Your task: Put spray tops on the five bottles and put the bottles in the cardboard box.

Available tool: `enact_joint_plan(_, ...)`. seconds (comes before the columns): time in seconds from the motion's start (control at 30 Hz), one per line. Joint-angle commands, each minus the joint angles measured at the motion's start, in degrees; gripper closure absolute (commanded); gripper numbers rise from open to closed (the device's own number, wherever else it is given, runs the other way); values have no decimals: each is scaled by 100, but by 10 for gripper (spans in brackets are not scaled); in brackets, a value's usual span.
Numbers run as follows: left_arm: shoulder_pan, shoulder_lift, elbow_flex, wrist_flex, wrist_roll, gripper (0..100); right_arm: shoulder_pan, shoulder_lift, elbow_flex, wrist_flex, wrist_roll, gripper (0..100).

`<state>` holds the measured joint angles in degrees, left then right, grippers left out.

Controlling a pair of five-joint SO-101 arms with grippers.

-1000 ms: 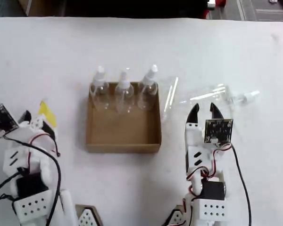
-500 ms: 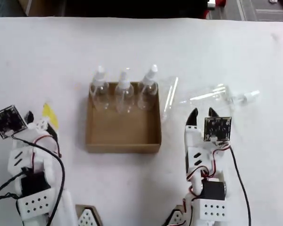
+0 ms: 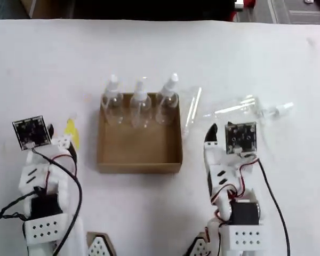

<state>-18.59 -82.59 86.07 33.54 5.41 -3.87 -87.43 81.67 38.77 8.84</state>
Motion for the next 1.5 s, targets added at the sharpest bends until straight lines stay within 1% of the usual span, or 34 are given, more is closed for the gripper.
enact_joint_plan(0.0, 66, -66, -44, -158, -53, 835, -48, 1859, -941, -321, 158, 890)
enact_joint_plan(0.13, 110, -75, -44, -158, -62, 835, 40, 3864, -1802, -497, 70, 889)
enact_joint_plan(0.27, 321, -75, -35, -158, -70, 835, 154, 5095, -2330, -725, -492, 886)
enact_joint_plan(0.43, 338, -92, -35, -158, -70, 835, 13, 5490, -2576, -752, -615, 886)
enact_joint_plan(0.5, 338, -101, -44, -158, -70, 835, 119, 5534, -2743, -796, -703, 886)
enact_joint_plan(0.57, 338, -101, -35, -167, -70, 835, 303, 5587, -2980, -769, -1011, 885)
enact_joint_plan(0.6, 338, -101, -35, -176, -70, 835, 347, 5613, -3174, -664, -1011, 885)
enact_joint_plan(0.63, 338, -75, -26, -220, -70, 835, 356, 5648, -3429, -400, -738, 885)
enact_joint_plan(0.77, 303, -75, -26, -237, -70, 835, 48, 6193, -4747, 787, 1459, 885)
enact_joint_plan(0.8, 303, -75, -26, -237, -70, 835, 40, 6440, -5073, 1051, 1908, 885)
enact_joint_plan(0.9, 303, -92, -26, -237, -70, 835, 136, 7354, -6092, 1868, 2980, 885)
enact_joint_plan(0.97, 303, -92, -35, -237, -70, 835, 277, 8022, -6673, 2185, 3508, 885)
enact_joint_plan(1.03, 303, -92, -35, -237, -70, 835, 391, 8620, -7103, 2264, 3956, 885)
enact_joint_plan(1.1, 303, -92, -35, -237, -70, 835, 488, 9138, -7455, 2246, 4220, 885)
enact_joint_plan(1.27, 295, -92, -35, -237, -79, 835, 743, 9692, -8035, 2264, 4290, 885)
enact_joint_plan(1.37, 321, -92, -35, -246, -316, 835, 901, 9710, -8193, 2308, 4369, 885)
enact_joint_plan(1.4, 330, -92, -35, -246, -334, 835, 901, 9710, -8220, 2369, 4624, 882)
enact_joint_plan(1.43, 330, -92, -35, -246, -334, 835, 884, 9719, -8229, 2484, 5055, 862)
enact_joint_plan(1.47, 330, -92, -35, -246, -334, 835, 866, 9754, -8229, 2607, 5433, 824)
